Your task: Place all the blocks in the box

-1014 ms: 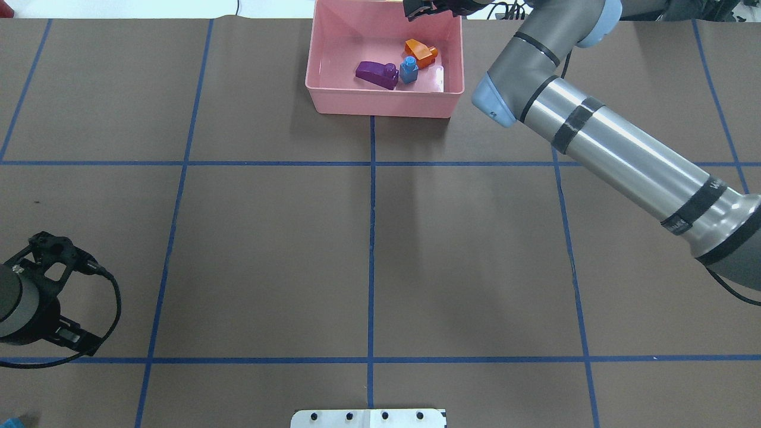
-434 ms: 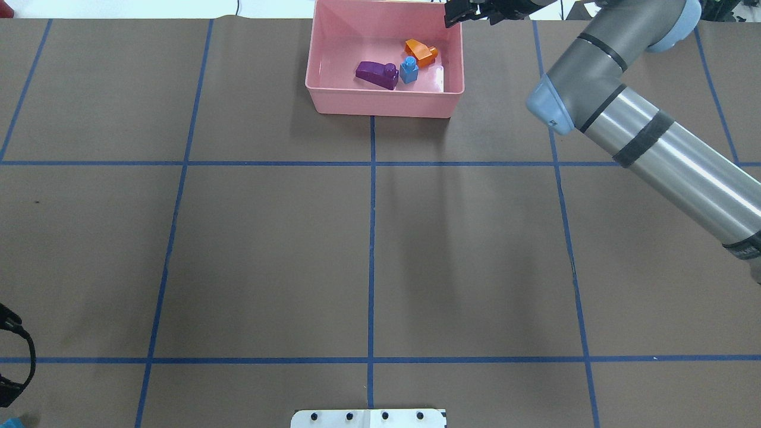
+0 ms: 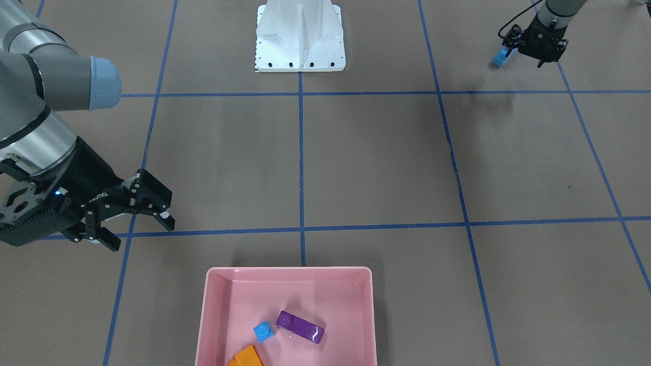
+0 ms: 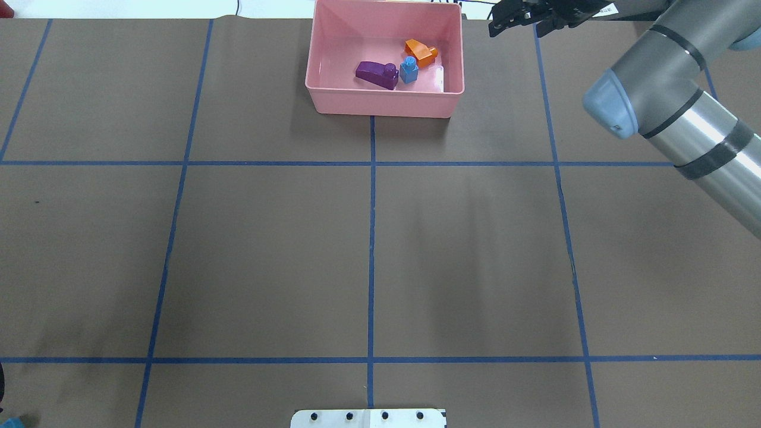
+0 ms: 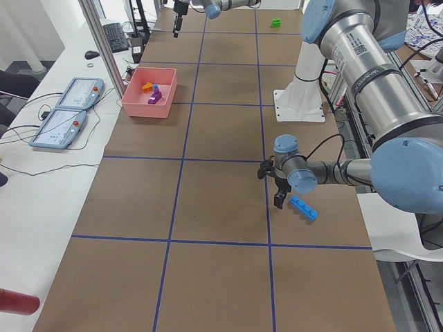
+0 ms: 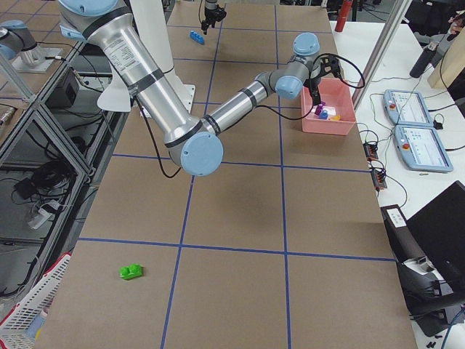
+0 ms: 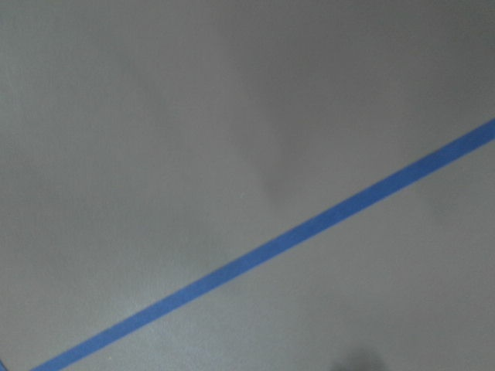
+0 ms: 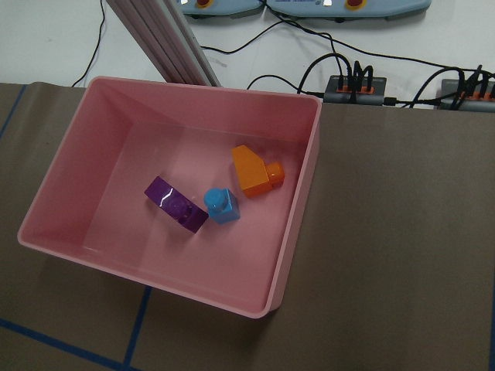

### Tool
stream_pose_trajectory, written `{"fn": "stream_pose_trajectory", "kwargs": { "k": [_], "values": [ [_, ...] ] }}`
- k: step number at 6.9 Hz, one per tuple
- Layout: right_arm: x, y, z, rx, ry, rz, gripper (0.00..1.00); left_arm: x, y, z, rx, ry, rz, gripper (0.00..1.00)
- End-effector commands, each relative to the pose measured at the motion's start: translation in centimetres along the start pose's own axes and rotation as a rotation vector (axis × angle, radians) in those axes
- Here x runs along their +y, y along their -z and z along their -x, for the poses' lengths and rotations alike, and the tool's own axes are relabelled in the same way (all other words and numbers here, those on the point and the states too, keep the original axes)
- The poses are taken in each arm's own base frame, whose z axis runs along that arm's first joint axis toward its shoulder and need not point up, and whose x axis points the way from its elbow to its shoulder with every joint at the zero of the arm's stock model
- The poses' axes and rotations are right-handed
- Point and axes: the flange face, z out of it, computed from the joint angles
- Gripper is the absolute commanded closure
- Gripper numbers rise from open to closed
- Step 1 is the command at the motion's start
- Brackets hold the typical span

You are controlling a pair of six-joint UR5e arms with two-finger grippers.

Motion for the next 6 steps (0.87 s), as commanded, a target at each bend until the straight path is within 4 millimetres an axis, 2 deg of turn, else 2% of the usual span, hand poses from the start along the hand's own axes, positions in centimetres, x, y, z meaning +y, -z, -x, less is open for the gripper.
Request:
{"fn": "stream_pose_trajectory", "kwargs": {
  "k": [1,3,5,6],
  "values": [
    [1.9,3.4,-0.9,0.049,-0.082,0.079,0.00,1.4,-1.1,-1.3,0.017,0.003,0.049,0.00],
    [5.2,4.5,-4.5,0.071,-0.044,0.093,0.00,3.1,-2.8,-4.0,0.030,0.012,0.132,0.00],
    [5.6,5.9,-8.0,0.072,-0.063,0.106,0.00,3.7,-3.9,-4.5,0.026,-0.015,0.153,0.00],
    [6.7,6.4,-9.9,0.081,-0.049,0.115,0.00,3.5,-4.7,-4.7,0.027,-0.006,0.152,0.00]
  ]
}}
